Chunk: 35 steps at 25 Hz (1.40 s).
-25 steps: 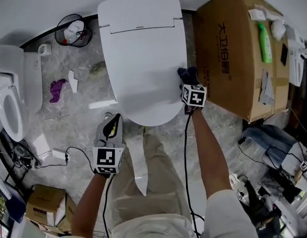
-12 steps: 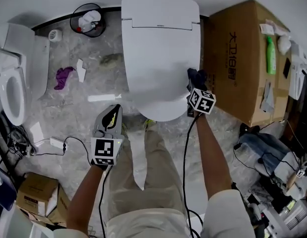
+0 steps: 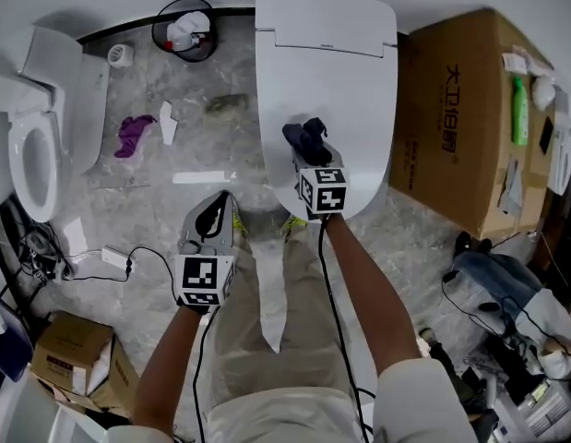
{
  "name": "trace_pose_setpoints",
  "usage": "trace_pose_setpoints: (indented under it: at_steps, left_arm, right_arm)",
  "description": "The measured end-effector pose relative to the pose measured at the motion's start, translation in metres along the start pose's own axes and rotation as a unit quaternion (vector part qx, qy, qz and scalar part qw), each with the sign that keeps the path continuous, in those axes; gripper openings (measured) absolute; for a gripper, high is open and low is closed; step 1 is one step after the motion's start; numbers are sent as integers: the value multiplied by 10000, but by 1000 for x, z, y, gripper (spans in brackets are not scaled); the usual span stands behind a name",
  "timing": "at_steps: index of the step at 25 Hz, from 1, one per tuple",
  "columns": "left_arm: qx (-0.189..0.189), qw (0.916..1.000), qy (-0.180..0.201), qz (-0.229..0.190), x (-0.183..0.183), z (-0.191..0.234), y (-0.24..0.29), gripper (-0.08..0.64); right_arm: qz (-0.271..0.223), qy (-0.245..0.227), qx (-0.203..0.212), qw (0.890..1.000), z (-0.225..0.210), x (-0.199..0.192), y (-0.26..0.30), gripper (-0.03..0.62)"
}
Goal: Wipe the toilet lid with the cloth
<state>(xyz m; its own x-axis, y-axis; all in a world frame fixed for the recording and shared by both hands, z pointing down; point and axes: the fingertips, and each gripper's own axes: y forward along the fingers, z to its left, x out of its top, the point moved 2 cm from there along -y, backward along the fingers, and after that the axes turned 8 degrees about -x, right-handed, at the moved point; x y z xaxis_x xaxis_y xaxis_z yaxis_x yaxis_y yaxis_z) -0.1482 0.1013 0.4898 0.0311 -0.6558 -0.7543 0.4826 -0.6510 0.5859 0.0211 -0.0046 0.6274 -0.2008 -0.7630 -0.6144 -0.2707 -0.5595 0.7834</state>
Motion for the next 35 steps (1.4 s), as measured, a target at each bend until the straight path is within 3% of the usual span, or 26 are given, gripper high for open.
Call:
trace_pose_setpoints:
  at_steps: [6, 11, 18, 35]
  left_arm:
    - [-36, 10000, -73, -17, -4, 0, 0, 2]
    - [-83, 9999, -6, 81, -10, -1, 1, 2]
    - [-216, 9995, 135, 173, -7, -11, 13, 2]
    - [-519, 9976, 346, 306, -2, -53, 51, 2]
  right_arm:
    - [272, -493, 529, 9970, 65, -15, 14, 158]
    - [614, -795, 642, 9929, 81, -43, 27, 152]
    - [652, -735, 483, 9940, 45, -51, 22, 150]
    - [669, 108, -456, 9967, -87, -77, -12, 150]
